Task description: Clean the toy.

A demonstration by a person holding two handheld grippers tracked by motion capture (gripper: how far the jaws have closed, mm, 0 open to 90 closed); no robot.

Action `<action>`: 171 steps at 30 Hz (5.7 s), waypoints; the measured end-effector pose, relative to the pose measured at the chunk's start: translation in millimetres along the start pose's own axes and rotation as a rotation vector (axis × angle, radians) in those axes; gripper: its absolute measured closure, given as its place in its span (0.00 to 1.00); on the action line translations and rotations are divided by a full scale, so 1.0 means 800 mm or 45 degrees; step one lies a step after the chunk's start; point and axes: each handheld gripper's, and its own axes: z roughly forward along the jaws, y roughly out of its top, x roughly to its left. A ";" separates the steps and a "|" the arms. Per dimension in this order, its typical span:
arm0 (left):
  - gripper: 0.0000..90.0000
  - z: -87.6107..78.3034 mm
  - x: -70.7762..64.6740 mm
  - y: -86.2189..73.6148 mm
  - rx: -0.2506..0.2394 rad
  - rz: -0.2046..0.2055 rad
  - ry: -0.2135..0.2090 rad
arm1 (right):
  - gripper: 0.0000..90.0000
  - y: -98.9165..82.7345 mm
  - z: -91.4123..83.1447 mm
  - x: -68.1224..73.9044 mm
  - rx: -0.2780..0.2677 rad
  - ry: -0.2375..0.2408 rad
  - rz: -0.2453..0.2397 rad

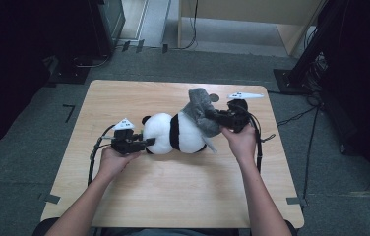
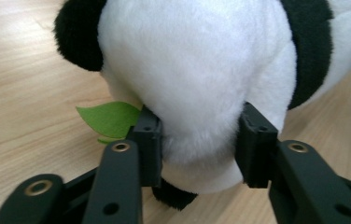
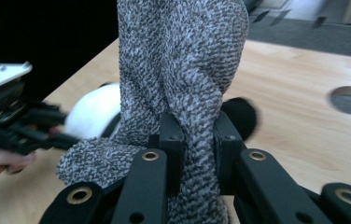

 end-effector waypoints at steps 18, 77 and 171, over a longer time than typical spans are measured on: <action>0.40 -0.013 -0.002 -0.007 -0.079 0.049 0.052 | 0.88 -0.003 0.052 -0.019 0.021 -0.104 -0.009; 0.71 0.009 -0.033 -0.011 -0.038 0.106 0.180 | 0.88 -0.012 0.141 0.097 0.147 0.181 -0.014; 0.55 0.017 -0.026 -0.010 -0.022 0.045 0.136 | 0.88 -0.015 0.036 -0.013 0.081 -0.033 0.122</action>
